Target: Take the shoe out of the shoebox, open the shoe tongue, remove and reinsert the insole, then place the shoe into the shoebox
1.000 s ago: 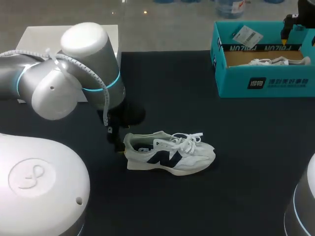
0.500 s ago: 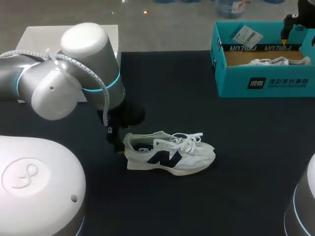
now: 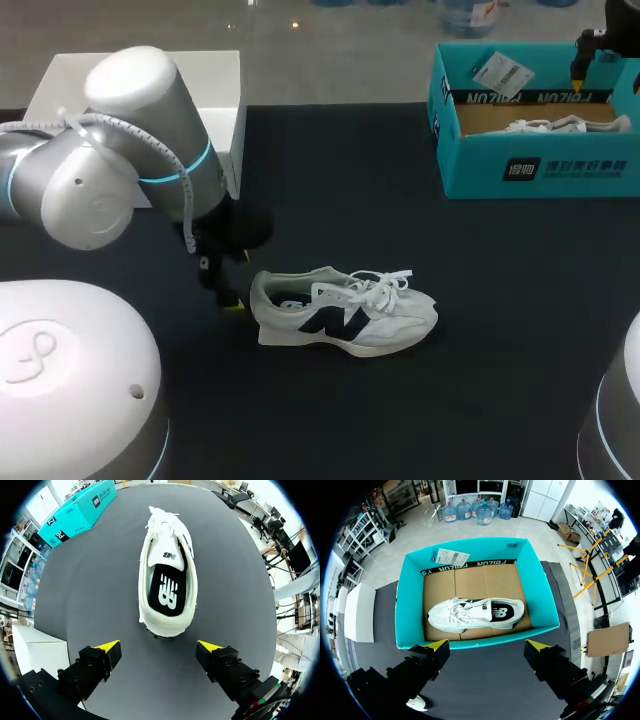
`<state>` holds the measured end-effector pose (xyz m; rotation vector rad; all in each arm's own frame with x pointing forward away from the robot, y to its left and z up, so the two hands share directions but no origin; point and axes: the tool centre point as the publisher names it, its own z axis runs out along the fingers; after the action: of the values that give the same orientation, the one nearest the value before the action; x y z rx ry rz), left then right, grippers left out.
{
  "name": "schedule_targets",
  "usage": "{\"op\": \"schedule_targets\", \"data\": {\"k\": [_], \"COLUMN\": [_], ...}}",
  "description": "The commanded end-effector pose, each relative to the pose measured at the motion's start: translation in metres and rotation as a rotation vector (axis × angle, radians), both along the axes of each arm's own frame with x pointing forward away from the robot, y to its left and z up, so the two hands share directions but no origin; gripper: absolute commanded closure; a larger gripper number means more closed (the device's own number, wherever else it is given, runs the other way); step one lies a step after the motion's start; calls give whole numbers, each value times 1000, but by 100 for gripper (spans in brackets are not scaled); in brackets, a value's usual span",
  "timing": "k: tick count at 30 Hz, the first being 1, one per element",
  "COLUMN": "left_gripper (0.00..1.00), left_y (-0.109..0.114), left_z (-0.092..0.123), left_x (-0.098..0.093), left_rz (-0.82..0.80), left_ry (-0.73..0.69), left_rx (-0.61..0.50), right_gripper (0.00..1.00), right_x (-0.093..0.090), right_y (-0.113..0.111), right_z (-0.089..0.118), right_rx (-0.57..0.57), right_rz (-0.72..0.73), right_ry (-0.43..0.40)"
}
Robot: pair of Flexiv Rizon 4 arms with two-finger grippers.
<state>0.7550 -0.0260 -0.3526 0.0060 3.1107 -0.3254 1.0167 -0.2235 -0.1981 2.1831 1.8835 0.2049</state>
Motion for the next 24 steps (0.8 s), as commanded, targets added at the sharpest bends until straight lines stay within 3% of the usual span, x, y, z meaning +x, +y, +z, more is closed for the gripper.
{"op": "schedule_targets", "data": {"k": [1, 10, 24], "left_gripper": [0, 0, 0], "left_y": [9, 13, 13], "left_z": [-2, -12, -12], "left_x": [-1, -8, -11], "left_rz": [-22, -32, -56], "left_ry": [25, 73, 48], "left_rx": [-76, -187, -159], "right_gripper": [0, 0, 0], "right_x": [0, 0, 0], "right_y": [0, 0, 0], "right_z": [0, 0, 0], "right_rx": [0, 0, 0], "right_rz": [0, 0, 0], "right_ry": [-1, -1, -1]}}
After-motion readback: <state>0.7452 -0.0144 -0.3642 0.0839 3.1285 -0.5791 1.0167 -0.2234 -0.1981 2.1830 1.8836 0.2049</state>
